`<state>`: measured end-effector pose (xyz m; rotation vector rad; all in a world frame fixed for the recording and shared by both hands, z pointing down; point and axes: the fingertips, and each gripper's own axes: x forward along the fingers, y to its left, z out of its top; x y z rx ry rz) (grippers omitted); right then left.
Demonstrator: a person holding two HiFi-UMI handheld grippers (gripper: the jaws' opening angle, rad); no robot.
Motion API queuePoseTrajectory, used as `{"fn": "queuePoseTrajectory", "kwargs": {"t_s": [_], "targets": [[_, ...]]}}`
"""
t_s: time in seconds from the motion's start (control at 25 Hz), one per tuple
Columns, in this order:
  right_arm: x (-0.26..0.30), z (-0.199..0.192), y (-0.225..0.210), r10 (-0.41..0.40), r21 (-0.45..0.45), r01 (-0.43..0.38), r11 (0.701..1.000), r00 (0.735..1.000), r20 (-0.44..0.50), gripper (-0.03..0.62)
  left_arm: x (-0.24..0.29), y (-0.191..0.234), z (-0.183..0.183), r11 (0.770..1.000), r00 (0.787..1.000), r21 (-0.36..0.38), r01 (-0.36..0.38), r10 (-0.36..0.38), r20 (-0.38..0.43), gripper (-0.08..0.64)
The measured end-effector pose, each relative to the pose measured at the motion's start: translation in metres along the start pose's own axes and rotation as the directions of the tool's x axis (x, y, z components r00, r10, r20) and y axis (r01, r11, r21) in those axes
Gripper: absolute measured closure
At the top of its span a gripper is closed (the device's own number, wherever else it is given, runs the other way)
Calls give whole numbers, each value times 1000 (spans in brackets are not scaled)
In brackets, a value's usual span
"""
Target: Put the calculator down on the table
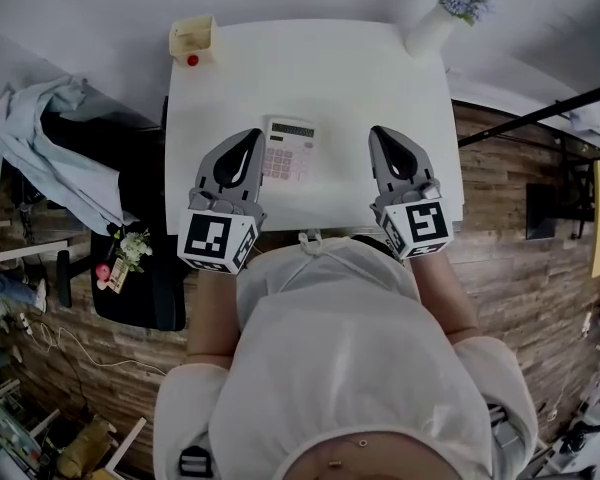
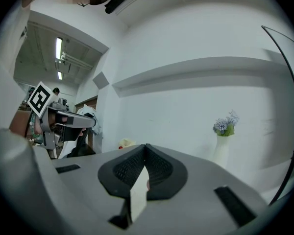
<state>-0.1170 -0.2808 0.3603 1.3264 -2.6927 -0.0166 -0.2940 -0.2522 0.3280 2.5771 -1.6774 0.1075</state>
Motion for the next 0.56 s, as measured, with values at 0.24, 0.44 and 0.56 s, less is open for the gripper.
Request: {"fn": "queuePoseTrajectory", "kwargs": {"t_s": [0.24, 0.44, 0.56], "targets": [[5, 0, 5, -2, -1, 2, 1000, 1000, -5, 589, 0, 4, -7, 999, 999, -32, 22, -23, -32, 541], [11, -1, 9, 11, -11, -11, 1000, 1000, -19, 589, 0, 8, -11, 999, 999, -42, 24, -26, -47, 541], [14, -2, 11, 20, -10, -20, 1000, 1000, -22, 589, 0, 11, -12, 998, 999, -56, 21, -24, -49, 540]]}}
